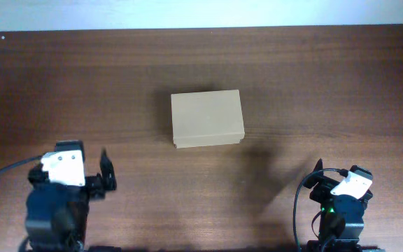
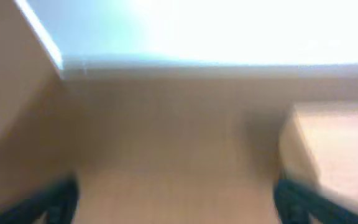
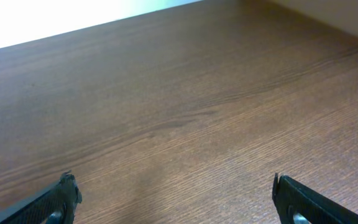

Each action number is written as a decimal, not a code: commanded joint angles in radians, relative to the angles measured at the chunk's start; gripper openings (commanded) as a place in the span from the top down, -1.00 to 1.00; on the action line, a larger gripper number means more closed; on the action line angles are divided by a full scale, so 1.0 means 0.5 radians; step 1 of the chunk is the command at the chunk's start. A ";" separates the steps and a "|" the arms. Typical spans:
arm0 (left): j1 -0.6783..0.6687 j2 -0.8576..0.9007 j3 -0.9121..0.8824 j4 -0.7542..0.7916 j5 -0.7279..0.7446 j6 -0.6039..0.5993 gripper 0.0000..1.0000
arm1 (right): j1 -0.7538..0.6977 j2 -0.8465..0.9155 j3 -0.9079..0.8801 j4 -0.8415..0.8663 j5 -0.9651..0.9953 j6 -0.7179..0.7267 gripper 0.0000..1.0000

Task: Pack container

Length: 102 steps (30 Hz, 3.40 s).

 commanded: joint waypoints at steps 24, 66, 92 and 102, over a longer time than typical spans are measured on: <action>0.014 -0.934 -1.598 1.755 -0.037 0.007 -0.99 | -0.015 -0.020 -0.017 0.005 0.031 0.018 -0.98; 0.016 -0.922 -1.616 1.205 -0.036 0.007 -0.98 | -0.015 -0.020 -0.016 0.005 0.031 0.018 -0.98; 0.016 -0.922 -1.616 1.205 -0.035 0.007 -0.99 | -0.015 -0.020 -0.017 0.005 0.031 0.018 -0.98; 0.016 -0.922 -1.616 1.205 -0.036 0.007 -0.99 | -0.015 -0.020 -0.017 0.005 0.031 0.018 -0.98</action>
